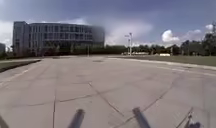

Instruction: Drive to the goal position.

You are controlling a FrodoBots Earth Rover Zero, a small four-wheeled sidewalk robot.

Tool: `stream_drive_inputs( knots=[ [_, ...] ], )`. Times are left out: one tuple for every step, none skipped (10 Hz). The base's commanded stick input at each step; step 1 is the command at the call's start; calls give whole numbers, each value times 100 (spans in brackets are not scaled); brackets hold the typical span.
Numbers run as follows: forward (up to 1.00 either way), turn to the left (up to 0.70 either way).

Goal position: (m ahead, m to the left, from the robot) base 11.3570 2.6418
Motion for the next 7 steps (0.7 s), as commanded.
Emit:
stream_drive_inputs(
  knots=[
    [98, 8],
    [99, 0],
    [99, 0],
    [99, 0],
    [98, 15],
    [99, 35],
    [98, 13]
  ],
)
